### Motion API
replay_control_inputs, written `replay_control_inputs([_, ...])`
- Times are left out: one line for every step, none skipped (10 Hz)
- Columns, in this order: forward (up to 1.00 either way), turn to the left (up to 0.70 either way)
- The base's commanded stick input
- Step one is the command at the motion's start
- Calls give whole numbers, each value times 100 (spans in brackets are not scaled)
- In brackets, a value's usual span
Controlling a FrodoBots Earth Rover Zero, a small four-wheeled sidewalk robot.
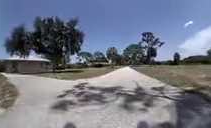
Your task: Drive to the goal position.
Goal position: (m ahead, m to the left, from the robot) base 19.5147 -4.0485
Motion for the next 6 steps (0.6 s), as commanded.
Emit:
replay_control_inputs([100,0])
replay_control_inputs([100,0])
replay_control_inputs([100,0])
replay_control_inputs([100,0])
replay_control_inputs([100,0])
replay_control_inputs([100,5])
